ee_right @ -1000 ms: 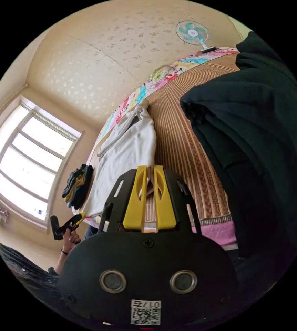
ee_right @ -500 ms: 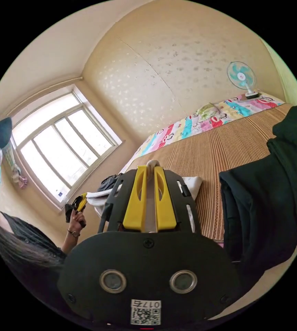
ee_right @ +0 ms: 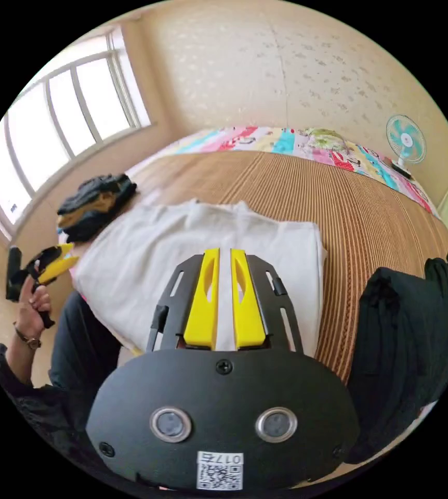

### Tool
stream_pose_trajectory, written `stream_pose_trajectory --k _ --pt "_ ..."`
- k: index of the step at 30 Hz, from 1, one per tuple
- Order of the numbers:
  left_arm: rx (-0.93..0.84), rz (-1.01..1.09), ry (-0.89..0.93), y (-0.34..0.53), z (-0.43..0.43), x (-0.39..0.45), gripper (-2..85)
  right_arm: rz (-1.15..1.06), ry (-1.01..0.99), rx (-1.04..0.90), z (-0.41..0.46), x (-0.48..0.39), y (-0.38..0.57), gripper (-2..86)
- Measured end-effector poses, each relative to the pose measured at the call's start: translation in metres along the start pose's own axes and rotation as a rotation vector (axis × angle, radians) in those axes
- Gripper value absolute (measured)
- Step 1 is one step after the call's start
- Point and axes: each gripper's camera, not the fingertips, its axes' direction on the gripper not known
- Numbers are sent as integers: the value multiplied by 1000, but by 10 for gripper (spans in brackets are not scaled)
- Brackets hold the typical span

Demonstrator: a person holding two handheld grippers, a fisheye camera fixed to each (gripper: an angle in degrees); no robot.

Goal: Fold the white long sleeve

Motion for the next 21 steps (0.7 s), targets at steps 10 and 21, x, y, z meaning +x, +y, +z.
stream_pose_trajectory --k 10,21 --pt "-161 -237 165 7 36 -30 88 -40 -174 224 -21 -63 0 6" --pt "-194 532 619 5 64 225 52 209 -500 144 -52 71 4 8"
